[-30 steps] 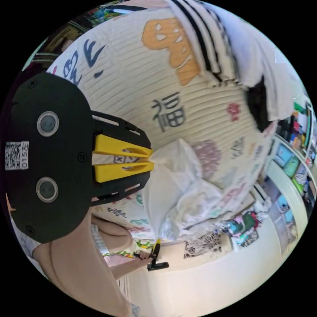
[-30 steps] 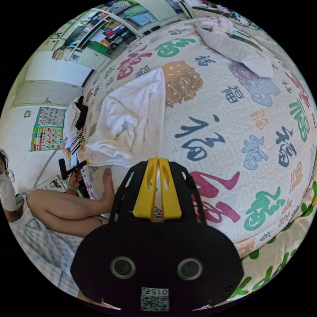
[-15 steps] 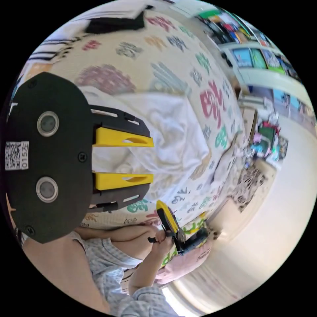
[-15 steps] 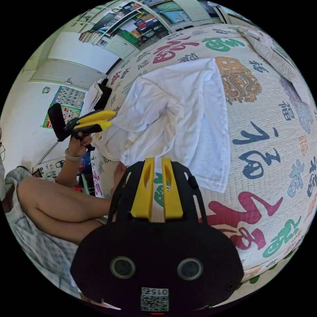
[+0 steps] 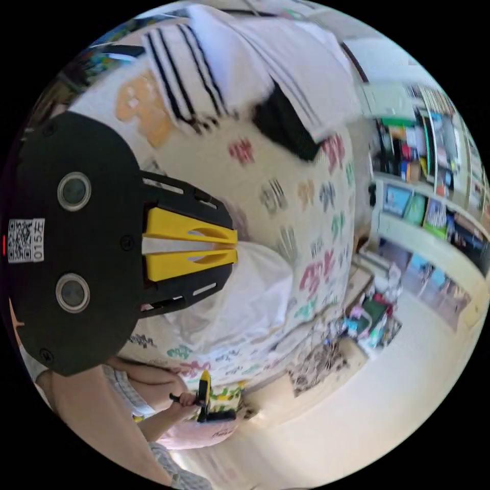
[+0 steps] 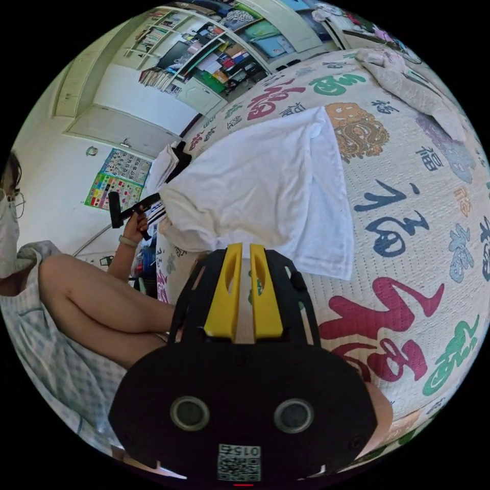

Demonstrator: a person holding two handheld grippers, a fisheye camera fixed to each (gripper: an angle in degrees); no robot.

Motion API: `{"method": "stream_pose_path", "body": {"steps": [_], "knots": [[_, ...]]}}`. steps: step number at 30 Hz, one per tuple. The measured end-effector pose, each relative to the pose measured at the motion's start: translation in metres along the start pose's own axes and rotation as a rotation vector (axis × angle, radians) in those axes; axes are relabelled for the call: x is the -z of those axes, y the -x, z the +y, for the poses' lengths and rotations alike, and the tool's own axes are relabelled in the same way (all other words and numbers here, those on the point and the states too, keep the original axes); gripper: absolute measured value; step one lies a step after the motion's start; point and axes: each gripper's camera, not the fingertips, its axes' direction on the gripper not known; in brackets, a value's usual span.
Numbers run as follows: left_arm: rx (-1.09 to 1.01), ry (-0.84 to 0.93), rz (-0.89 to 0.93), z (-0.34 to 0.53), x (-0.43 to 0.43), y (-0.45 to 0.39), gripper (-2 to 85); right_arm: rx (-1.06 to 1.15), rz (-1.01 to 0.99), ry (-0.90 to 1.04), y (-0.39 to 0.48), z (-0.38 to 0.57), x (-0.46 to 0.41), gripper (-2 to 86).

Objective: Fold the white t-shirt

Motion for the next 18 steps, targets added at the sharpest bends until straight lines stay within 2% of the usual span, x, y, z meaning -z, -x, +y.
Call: {"method": "stream_pose_path", "body": {"steps": [3,5,8,10,12,15,18], "knots": [[0.106,0.089,-0.113,0.03,0.015,0.037,4.7,0.126,-0.021,0.074,0.025,-0.017,-0.024,5.2],[0.075,0.083,-0.149,0.04,0.026,0.032,6.6,0.226,0.02,0.127,0.045,-0.026,-0.038,6.4],[-0.142,0.084,-0.119,0.042,0.034,-0.013,7.7,0.422,0.171,0.214,0.082,-0.034,-0.061,8.0],[-0.31,0.141,-0.024,0.04,0.02,-0.049,8.8,0.521,0.27,0.254,0.099,-0.037,-0.074,8.2],[-0.526,0.28,0.06,0.041,-0.016,-0.097,10.7,0.595,0.37,0.331,0.111,-0.042,-0.092,8.1],[-0.715,0.376,0.097,0.047,-0.06,-0.135,9.9,0.633,0.431,0.383,0.117,-0.049,-0.104,6.2],[-0.759,0.443,0.048,0.043,-0.089,-0.141,5.1,0.597,0.383,0.403,0.12,-0.064,-0.097,3.8]]}}
